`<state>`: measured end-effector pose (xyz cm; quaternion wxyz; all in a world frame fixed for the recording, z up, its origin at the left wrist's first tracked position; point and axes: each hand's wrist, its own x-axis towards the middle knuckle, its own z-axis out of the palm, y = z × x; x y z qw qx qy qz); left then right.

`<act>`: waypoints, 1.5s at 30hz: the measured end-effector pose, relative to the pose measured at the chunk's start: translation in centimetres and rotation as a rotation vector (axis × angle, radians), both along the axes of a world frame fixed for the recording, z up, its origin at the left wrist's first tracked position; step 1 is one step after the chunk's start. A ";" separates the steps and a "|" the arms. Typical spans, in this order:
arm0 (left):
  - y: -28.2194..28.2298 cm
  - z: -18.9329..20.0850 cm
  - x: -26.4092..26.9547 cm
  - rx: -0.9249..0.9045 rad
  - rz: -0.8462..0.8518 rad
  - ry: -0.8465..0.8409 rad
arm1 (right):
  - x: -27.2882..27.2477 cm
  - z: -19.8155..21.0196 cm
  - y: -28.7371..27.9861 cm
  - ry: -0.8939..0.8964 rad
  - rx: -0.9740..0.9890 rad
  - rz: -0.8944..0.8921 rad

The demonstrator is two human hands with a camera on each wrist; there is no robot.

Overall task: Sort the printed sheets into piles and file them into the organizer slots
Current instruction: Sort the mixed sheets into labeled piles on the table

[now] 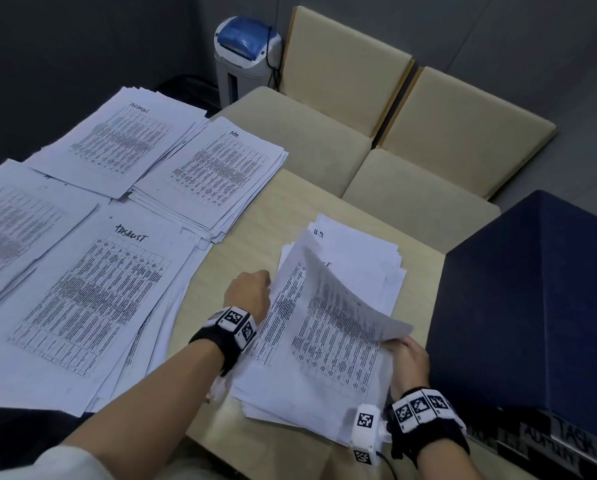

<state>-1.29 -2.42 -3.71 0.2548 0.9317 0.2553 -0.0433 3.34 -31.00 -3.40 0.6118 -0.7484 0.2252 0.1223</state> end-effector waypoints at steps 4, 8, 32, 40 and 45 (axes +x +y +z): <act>0.6 -0.6 -0.5 -0.413 0.146 -0.169 | -0.7 0.4 0.4 0.015 0.134 -0.025; 0.8 -0.3 -1.7 -0.917 0.177 -0.245 | -0.3 0.3 0.6 0.070 0.163 -0.042; -0.8 2.0 0.1 0.159 -0.099 0.151 | -0.8 0.4 0.4 0.164 0.153 -0.097; 0.0 1.6 -1.3 -0.652 0.013 -0.151 | -0.4 3.2 1.7 0.193 0.298 -0.008; -0.2 0.5 -2.3 -0.705 0.091 -0.246 | 0.7 1.7 0.9 0.237 0.161 0.127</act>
